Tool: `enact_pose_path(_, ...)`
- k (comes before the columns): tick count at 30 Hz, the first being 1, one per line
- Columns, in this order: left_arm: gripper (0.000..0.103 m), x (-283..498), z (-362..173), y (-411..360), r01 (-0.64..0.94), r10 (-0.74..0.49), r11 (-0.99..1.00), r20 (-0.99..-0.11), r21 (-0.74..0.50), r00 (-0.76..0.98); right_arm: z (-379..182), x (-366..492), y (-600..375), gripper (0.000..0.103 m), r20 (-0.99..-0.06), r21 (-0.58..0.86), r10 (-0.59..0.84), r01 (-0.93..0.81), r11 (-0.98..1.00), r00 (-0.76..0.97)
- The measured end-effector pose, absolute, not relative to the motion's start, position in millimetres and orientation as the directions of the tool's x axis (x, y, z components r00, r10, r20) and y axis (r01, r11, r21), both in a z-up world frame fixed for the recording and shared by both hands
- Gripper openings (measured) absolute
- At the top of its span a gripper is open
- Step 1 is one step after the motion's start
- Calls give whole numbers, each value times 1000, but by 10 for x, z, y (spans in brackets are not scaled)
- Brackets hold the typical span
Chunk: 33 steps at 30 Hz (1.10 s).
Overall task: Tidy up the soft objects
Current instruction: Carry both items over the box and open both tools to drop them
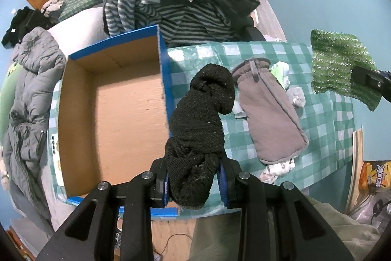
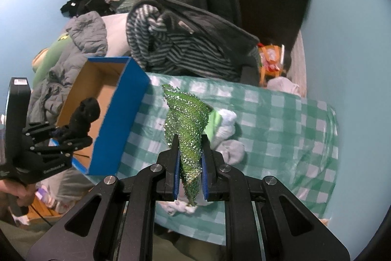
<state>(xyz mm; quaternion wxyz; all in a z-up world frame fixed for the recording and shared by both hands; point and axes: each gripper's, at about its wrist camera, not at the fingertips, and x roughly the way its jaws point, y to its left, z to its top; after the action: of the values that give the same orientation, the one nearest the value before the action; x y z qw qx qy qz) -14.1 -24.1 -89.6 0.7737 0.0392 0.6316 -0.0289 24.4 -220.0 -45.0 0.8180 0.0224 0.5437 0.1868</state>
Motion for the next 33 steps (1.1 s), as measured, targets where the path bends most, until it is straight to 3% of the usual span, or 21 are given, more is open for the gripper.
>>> enact_pose_path(33,31,-265,-771,931,-81,56,996,-971,38,232,-249,514,-640,13,-845,256,447,-513,820,293)
